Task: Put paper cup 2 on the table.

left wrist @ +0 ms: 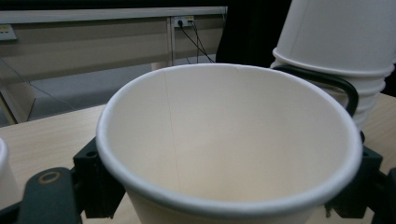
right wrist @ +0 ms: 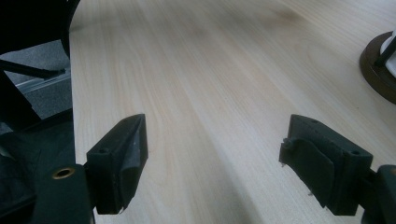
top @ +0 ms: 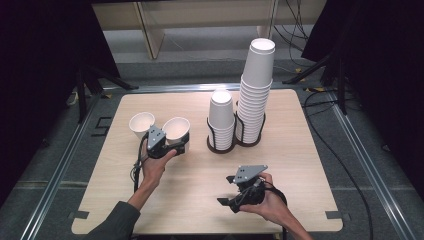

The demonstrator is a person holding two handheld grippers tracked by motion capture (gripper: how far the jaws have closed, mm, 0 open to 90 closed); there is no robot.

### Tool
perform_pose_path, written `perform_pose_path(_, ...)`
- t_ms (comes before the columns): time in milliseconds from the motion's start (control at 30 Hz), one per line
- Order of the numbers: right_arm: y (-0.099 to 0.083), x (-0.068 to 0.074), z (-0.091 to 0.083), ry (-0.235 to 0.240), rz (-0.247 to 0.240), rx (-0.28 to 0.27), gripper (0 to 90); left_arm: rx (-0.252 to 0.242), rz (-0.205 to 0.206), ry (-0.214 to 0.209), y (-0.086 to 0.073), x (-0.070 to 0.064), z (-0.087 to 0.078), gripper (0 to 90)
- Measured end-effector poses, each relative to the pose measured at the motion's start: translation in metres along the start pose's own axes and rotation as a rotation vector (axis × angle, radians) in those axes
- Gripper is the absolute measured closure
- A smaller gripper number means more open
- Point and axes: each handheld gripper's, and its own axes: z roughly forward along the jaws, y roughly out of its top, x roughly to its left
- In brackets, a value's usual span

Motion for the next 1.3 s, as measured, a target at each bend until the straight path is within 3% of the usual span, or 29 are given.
perform_pose_path(467, -0.001, -0.001, 0.000, 0.009, 0.010, 0.004, 22.3, -0.002, -0.007, 0.057, -0.004, 0.012, 0.027, 16.6)
perform_pose_path(733, -0.002, -0.002, 0.001, 0.008, 0.006, 0.006, 22.3, -0.002, -0.004, 0.084, -0.005, 0.018, 0.032, 16.5)
perform_pose_path(900, -0.002, -0.001, 0.001, 0.014, -0.002, 0.013, 22.4, 0.018, -0.014, 0.097, -0.011, 0.022, 0.038, 16.5)
perform_pose_path(1300, -0.003, -0.002, 0.001, 0.019, -0.005, 0.013, 22.5, 0.059, 0.009, 0.111, -0.019, 0.023, 0.046, 15.9)
